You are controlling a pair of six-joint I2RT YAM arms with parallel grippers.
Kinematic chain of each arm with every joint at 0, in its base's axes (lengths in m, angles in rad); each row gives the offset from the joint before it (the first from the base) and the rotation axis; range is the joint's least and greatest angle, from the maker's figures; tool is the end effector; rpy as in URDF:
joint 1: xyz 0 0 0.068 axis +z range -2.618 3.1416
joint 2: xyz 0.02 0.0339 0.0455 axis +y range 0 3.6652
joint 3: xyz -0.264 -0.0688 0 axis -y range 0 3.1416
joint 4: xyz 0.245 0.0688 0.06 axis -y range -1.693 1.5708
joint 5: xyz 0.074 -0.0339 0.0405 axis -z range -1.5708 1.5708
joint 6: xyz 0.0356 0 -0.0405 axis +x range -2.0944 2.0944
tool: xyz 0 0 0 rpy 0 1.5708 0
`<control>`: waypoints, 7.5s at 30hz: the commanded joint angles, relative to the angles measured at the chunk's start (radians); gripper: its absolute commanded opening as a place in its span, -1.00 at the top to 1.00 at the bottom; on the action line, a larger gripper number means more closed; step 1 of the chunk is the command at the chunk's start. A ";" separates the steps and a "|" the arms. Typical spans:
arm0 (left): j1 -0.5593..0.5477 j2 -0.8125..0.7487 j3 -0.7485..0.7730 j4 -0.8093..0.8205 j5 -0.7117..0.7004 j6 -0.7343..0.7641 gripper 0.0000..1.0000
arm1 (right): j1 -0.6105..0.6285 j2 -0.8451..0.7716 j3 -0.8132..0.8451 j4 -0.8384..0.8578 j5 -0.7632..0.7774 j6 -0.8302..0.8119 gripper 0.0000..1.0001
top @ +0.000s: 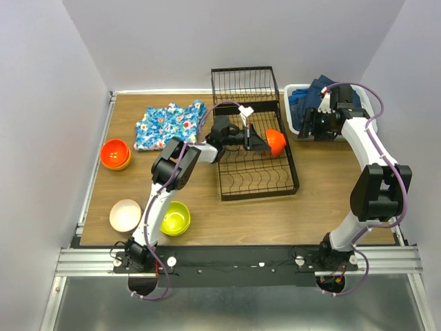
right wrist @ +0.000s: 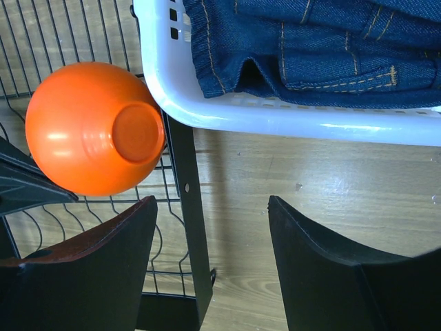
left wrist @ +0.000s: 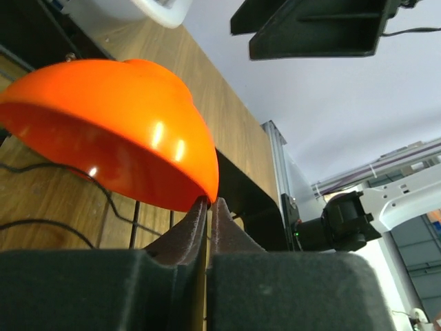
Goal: Load the bowls into the dish rack
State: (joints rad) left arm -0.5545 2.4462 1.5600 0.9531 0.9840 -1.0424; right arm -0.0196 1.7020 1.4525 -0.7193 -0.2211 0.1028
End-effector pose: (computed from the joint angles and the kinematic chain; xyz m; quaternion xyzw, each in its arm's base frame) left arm 0.4244 -0.2977 0.1371 0.1894 0.6676 -0.6863 0.2181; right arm 0.3684 0.0006 0.2833 0.0254 0.9494 0.1175 0.2900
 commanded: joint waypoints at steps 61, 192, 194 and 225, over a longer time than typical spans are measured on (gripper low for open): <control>0.766 -0.561 0.159 -1.949 -0.976 1.326 0.20 | 0.017 0.119 0.097 0.152 -0.277 0.120 -0.53; 0.036 -0.007 -0.195 0.541 -0.248 -0.515 1.00 | 0.056 0.071 0.066 -0.003 0.097 -0.074 -0.58; 0.042 -0.010 -0.201 0.535 -0.254 -0.505 1.00 | 0.070 0.077 0.077 -0.003 0.098 -0.075 -0.58; 0.080 -0.346 -0.410 -0.052 -0.283 -0.010 0.12 | 0.083 -0.001 0.046 0.023 0.063 -0.045 -0.59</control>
State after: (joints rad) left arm -0.4831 2.1948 1.1763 1.0569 0.7128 -1.2373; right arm 0.0635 1.7721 1.5043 -0.7158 -0.1326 0.0422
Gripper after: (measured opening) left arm 0.414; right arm 0.794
